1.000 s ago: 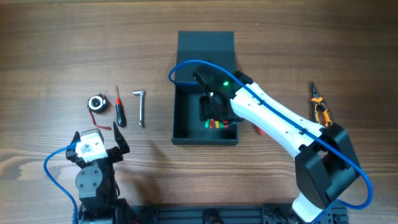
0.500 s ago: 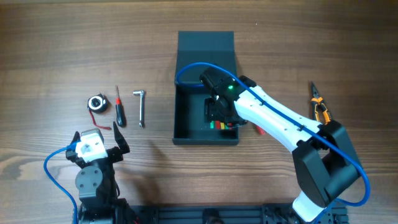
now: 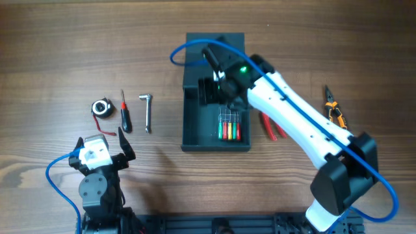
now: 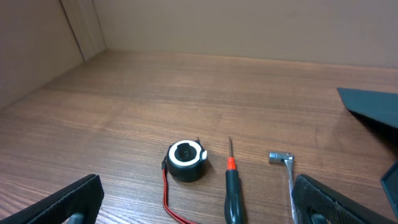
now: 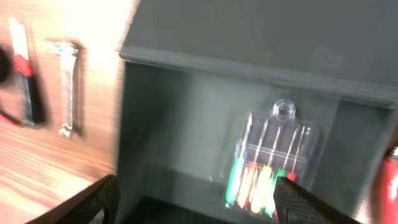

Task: Pack container
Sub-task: 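Open the right gripper and lift it back toward the right side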

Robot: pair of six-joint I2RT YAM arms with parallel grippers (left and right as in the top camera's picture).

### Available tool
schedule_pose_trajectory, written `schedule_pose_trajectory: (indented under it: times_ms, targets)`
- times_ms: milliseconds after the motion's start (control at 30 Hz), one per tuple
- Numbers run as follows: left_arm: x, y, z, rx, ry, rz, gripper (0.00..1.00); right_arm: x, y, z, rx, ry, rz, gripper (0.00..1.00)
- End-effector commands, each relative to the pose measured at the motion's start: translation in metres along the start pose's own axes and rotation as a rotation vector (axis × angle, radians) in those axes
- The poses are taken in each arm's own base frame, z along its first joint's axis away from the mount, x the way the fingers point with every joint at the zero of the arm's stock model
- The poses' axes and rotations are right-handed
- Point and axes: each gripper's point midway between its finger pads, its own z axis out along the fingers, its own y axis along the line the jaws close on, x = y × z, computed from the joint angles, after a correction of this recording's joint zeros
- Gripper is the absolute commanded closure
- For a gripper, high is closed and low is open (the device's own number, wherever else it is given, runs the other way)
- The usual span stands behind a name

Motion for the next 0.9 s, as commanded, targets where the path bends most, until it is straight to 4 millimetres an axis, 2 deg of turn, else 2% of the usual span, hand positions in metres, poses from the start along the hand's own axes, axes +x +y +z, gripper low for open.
schedule_pose_trajectory:
  times_ms: [0,100,200,267,333,400,500,567,733,867]
  targets:
    - [0.001,0.000,0.000,0.000,-0.003,0.023,0.00,-0.034,-0.027,-0.055,0.112,-0.103,-0.057,0.19]
    - [0.001,0.000,0.000,0.000,-0.003,0.023,0.00,-0.031,-0.087,-0.090,0.268,-0.093,-0.029,0.18]
    - [0.001,0.000,0.000,0.000,-0.003,0.023,0.00,-0.013,-0.160,-0.129,0.363,-0.044,0.087,0.15]
    - [0.001,0.000,0.000,0.000,-0.003,0.023,0.00,-0.012,-0.196,-0.144,0.392,-0.043,0.120,0.12]
    - [0.001,0.000,0.000,0.000,-0.003,0.023,0.00,-0.010,-0.249,-0.157,0.437,-0.034,0.136,0.10]
    - [0.001,0.000,0.000,0.000,-0.003,0.023,0.00,-0.006,-0.288,-0.159,0.446,-0.039,0.197,0.09]
    - [0.001,0.000,0.000,0.000,-0.003,0.023,0.00,0.011,-0.340,-0.142,0.419,-0.029,0.286,0.05]
    - [0.001,0.000,0.000,0.000,-0.003,0.023,0.00,0.023,-0.362,-0.122,0.406,-0.023,0.318,0.04]
    - [0.001,0.000,0.000,0.000,-0.003,0.023,0.00,0.045,-0.380,-0.055,0.377,0.006,0.232,0.00]
    - [0.001,0.000,0.000,0.000,-0.003,0.023,0.00,0.061,-0.395,-0.031,0.439,0.031,0.184,0.00]
